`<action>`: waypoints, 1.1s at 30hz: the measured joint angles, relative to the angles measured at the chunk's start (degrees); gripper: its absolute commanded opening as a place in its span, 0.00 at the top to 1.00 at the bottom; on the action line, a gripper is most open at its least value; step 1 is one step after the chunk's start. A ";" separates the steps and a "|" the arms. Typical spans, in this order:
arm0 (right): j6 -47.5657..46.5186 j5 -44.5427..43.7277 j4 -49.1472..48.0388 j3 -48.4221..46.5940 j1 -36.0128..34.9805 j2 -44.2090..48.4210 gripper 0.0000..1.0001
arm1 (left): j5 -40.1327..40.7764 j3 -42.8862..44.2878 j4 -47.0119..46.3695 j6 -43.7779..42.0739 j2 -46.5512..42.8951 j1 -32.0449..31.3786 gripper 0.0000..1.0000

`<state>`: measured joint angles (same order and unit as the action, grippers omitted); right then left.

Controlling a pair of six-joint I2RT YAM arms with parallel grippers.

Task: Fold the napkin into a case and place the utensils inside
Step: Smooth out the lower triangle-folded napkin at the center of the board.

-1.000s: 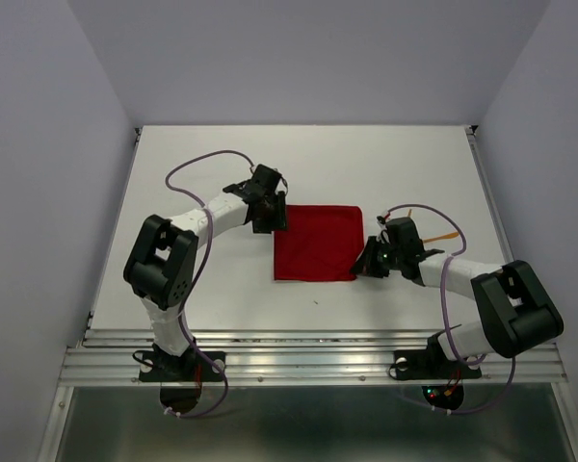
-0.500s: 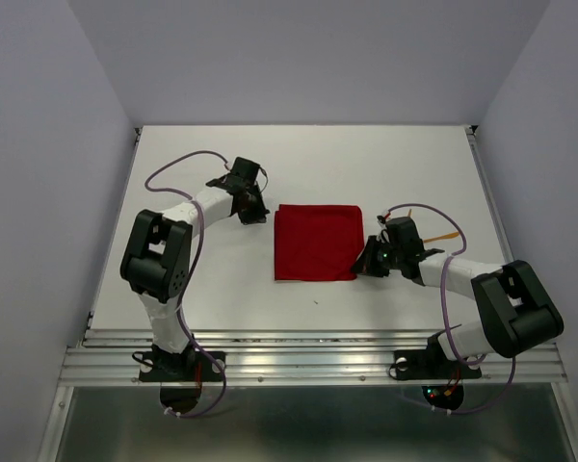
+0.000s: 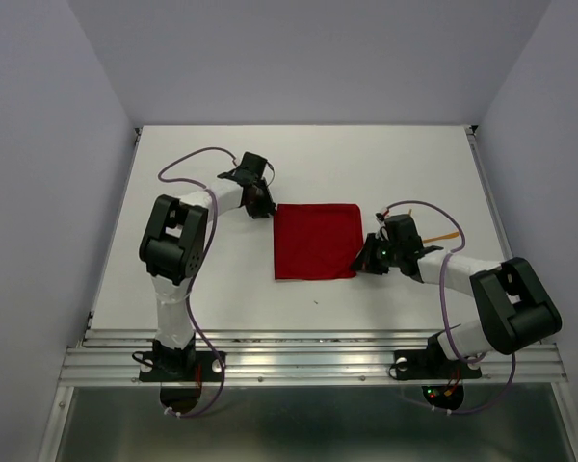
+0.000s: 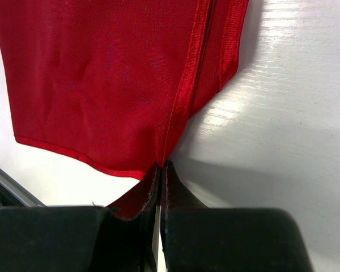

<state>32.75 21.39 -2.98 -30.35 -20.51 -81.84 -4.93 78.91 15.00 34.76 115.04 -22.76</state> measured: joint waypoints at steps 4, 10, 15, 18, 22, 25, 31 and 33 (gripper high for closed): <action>-0.02 -0.02 0.04 -0.02 0.00 -0.02 0.99 | -0.46 0.74 -0.50 -0.15 0.52 0.00 0.66; -0.26 -0.04 0.07 -0.07 0.00 -0.50 0.99 | -1.09 1.25 -0.92 -0.20 1.27 0.02 0.66; -0.39 -0.04 0.07 -0.35 0.00 -0.98 0.99 | -0.81 2.34 -0.61 -0.22 1.90 0.00 0.64; -0.39 -0.04 0.04 -0.37 0.00 -1.09 0.99 | 0.09 3.10 -0.15 -0.35 2.29 0.00 0.64; -0.42 -0.04 0.02 -0.37 0.00 -1.16 0.99 | 1.62 4.55 0.74 -0.76 3.13 -0.52 0.64; -0.39 -0.04 0.02 -0.37 0.00 -1.16 0.99 | 2.38 5.16 1.01 -1.01 3.52 -0.87 0.66; -0.42 -0.04 0.02 -0.37 0.00 -1.16 0.99 | 2.91 6.14 1.18 -1.36 4.22 -1.70 0.74; -0.42 -0.04 0.04 -0.37 0.00 -1.16 0.99 | 2.89 6.40 1.22 -1.38 4.48 -1.92 0.79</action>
<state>32.34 21.34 -2.94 -30.72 -20.51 -83.00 -2.04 85.32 16.23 33.39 119.52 -24.69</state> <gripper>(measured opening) 0.022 0.263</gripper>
